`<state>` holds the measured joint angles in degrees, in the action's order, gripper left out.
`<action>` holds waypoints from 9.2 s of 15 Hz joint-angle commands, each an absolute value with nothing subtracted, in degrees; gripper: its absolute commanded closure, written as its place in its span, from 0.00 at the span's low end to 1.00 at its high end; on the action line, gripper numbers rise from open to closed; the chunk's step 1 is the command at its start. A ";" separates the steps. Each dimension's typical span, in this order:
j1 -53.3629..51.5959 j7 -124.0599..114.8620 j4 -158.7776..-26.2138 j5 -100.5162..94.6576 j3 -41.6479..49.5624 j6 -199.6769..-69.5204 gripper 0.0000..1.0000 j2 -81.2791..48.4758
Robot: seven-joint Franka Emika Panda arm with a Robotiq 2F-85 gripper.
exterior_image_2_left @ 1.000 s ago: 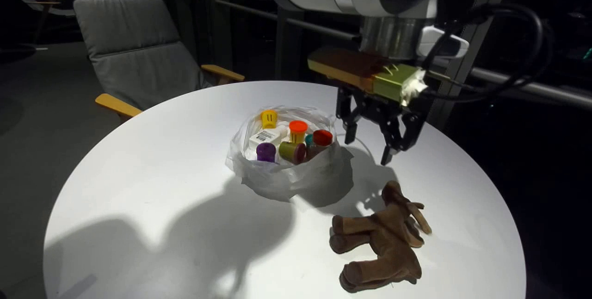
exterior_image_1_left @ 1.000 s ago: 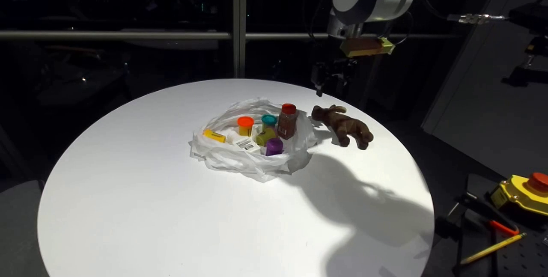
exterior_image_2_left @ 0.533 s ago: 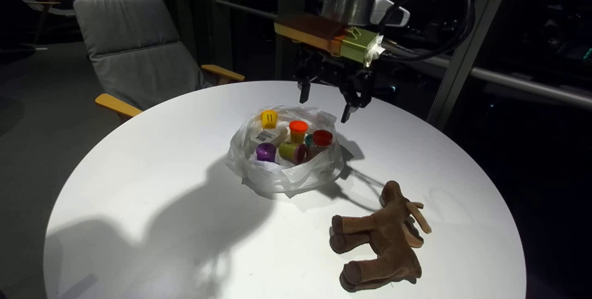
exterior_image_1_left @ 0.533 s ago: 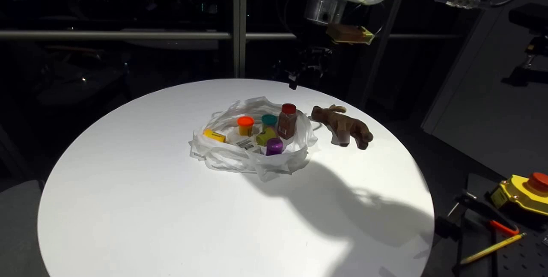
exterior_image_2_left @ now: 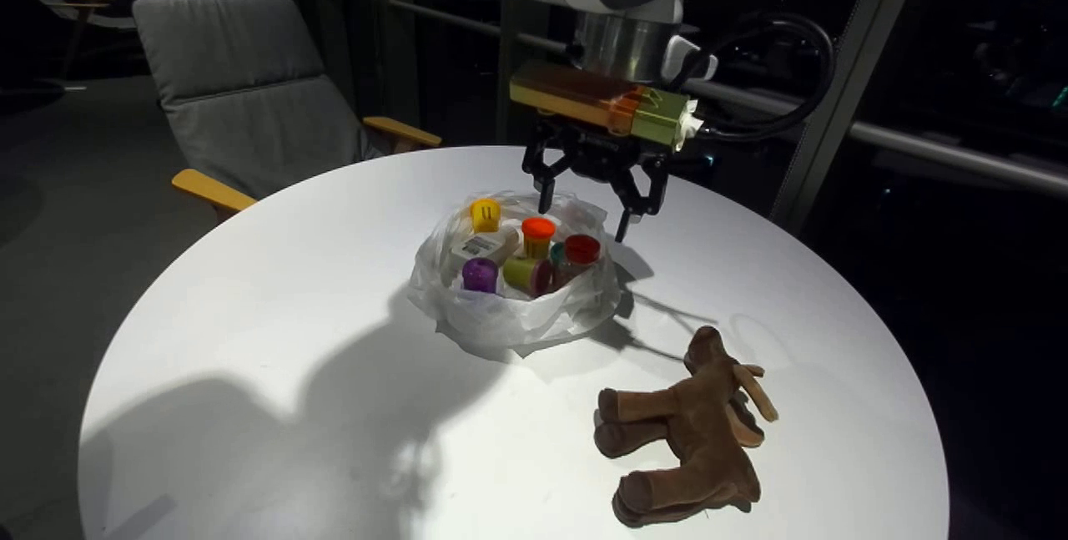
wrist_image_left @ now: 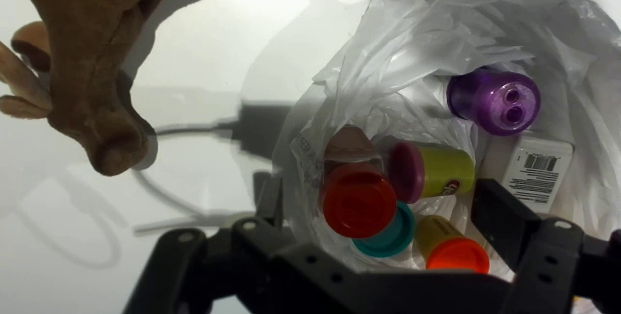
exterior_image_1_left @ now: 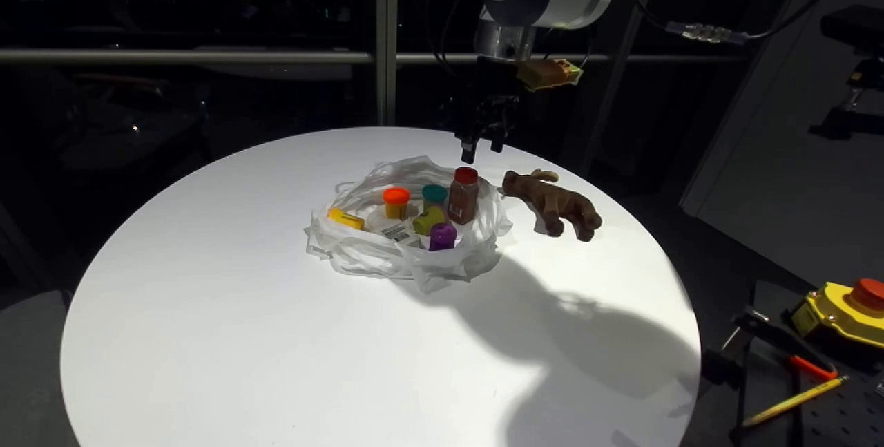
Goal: Pick up all the objects from the plastic bag and put them on the table.
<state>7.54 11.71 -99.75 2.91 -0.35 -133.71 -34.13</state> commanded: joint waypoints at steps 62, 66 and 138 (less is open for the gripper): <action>-1.54 -11.32 -88.38 -1.83 5.59 -135.52 0.00 -43.15; -1.85 -15.55 -87.89 -1.38 7.02 -133.56 0.00 -43.58; 5.81 -5.01 -109.98 4.60 3.81 -134.64 0.76 -19.60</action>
